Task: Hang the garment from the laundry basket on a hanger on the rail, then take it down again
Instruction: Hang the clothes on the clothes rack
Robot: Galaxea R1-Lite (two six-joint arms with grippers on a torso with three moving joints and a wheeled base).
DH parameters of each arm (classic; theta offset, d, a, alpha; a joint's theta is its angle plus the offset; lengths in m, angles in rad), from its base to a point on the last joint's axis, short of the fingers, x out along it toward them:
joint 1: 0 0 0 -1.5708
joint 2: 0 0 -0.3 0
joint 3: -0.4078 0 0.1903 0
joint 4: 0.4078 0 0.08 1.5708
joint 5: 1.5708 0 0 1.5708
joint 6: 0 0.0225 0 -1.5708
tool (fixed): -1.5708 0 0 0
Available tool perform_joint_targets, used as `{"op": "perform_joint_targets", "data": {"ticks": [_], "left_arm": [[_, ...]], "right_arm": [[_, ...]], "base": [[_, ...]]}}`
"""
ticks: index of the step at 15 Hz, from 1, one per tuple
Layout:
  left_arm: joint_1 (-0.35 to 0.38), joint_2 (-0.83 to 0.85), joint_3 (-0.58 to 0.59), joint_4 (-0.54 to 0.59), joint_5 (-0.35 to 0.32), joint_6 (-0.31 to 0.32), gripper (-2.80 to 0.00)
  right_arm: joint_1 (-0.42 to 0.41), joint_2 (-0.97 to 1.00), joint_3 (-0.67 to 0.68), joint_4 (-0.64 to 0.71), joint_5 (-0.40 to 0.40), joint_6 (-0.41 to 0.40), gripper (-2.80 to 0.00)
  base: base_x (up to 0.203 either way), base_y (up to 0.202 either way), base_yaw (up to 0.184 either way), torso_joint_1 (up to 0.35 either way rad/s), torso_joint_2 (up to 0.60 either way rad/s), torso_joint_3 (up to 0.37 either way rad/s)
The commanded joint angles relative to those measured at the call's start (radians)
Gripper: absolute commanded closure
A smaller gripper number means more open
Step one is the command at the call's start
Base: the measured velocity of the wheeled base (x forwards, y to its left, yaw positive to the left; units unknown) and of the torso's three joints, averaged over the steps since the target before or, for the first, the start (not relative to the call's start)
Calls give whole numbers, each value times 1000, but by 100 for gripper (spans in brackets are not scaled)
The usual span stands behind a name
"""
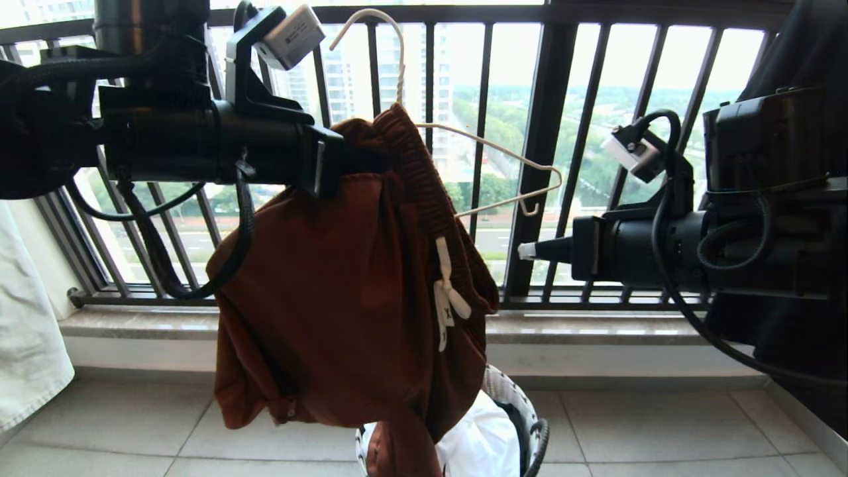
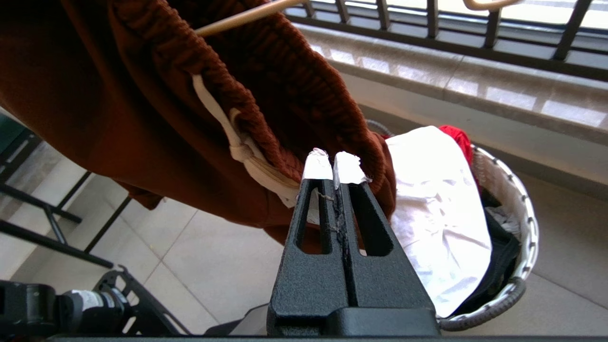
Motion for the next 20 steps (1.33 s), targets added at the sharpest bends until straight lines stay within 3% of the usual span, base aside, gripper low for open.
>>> {"op": "perform_joint_targets", "data": {"ticks": [1, 7, 11, 12, 20], "left_arm": [[-4, -26, 45, -1, -1, -19, 0], [2, -14, 109, -38, 1, -92, 0], [2, -14, 120, -90, 4, -103, 0], [1, -15, 121, -89, 4, -103, 0], [-1, -3, 120, -91, 2, -98, 0]], "right_arm": [[26, 30, -1, 13, 1, 11, 0], [37, 62, -2, 91, 5, 11, 0], [35, 89, 0, 89, 2, 12, 0], [35, 109, -1, 83, -2, 14, -280], [-23, 273, -17, -17, -86, 14, -280]], "base": [[0, 0, 0, 0, 0, 0], [0, 0, 0, 0, 0, 0], [0, 0, 0, 0, 0, 0], [0, 0, 0, 0, 0, 0], [0, 0, 0, 0, 0, 0]]}}
